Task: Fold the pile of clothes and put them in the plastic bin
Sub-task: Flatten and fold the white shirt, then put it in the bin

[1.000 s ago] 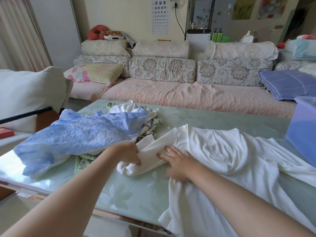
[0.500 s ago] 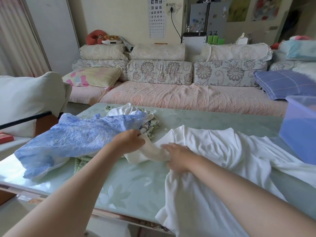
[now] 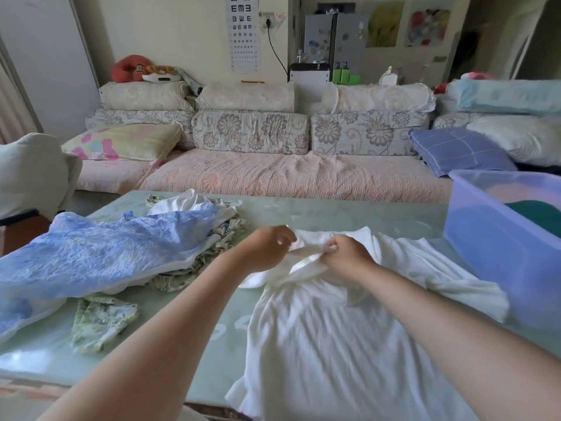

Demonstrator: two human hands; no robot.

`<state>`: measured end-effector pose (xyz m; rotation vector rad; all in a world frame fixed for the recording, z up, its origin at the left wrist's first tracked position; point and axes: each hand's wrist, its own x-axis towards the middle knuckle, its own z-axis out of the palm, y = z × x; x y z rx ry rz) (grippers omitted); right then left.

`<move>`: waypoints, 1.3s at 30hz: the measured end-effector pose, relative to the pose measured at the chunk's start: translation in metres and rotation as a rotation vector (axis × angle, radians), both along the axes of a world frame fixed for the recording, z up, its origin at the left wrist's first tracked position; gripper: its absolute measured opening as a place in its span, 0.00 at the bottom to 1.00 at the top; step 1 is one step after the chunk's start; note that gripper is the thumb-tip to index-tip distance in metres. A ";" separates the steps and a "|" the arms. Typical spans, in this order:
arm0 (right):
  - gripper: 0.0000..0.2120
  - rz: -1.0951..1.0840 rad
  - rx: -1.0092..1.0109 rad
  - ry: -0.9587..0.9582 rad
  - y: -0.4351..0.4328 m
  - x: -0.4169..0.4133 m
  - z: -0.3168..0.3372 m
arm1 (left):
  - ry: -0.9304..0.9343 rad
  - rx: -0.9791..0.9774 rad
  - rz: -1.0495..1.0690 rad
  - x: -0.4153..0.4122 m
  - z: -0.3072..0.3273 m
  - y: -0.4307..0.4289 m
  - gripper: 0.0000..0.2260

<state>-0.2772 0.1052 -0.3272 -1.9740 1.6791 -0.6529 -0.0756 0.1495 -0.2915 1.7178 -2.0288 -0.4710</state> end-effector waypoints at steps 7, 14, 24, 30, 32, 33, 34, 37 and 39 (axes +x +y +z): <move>0.36 0.366 -0.089 0.419 0.012 -0.009 -0.008 | -0.477 0.380 0.033 0.019 -0.041 -0.006 0.34; 0.29 0.362 -0.295 0.344 0.017 0.027 -0.011 | -0.524 -0.135 0.102 0.012 -0.017 -0.013 0.12; 0.16 -0.301 -0.090 -0.057 -0.028 -0.034 0.011 | -0.084 -0.137 -0.072 -0.014 -0.034 -0.016 0.18; 0.33 -0.031 -0.188 0.556 -0.020 -0.063 0.002 | -0.328 0.156 -0.203 -0.014 -0.059 -0.021 0.14; 0.24 0.245 -0.222 0.441 -0.017 -0.061 0.002 | -0.333 0.123 -0.164 -0.017 -0.059 -0.022 0.15; 0.20 0.302 -0.158 0.387 -0.013 -0.059 0.003 | -0.342 0.098 -0.147 -0.018 -0.058 -0.022 0.16; 0.17 0.322 -0.085 0.358 -0.009 -0.055 0.003 | -0.358 0.046 -0.133 -0.020 -0.055 -0.020 0.16; 0.09 0.312 0.025 0.393 -0.003 -0.050 0.000 | -0.445 -0.111 -0.077 -0.016 -0.042 -0.018 0.16; 0.09 0.261 0.050 0.469 -0.004 -0.053 -0.001 | -0.519 0.030 -0.092 -0.010 -0.038 -0.016 0.18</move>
